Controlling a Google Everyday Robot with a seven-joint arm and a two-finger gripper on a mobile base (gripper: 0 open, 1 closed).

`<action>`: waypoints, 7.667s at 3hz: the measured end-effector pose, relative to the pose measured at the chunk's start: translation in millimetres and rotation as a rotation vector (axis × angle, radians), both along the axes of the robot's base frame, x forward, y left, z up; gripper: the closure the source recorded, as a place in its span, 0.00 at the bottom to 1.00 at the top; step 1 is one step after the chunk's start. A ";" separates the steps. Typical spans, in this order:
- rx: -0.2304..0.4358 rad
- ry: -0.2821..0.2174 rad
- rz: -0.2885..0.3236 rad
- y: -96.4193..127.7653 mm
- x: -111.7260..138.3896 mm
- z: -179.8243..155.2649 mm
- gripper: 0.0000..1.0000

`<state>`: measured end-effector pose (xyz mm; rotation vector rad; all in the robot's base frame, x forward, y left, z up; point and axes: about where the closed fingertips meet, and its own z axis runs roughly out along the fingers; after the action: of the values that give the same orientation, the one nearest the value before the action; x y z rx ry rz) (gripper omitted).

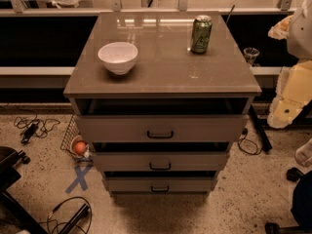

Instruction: Open top drawer

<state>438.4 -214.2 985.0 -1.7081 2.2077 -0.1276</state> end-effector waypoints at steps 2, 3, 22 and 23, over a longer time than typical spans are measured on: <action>0.030 -0.055 -0.008 -0.3 6.8 -22.8 0.00; 0.082 -0.060 0.004 -1.9 2.3 -85.0 0.00; 0.107 -0.078 0.023 26.7 71.8 -302.1 1.00; 0.107 -0.078 0.023 26.7 71.7 -301.8 1.00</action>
Offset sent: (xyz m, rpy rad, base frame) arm 0.0232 -0.0051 -0.0825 0.1040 -0.1567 -0.0319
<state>510.2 -187.5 683.2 -1.6426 2.0987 -0.0679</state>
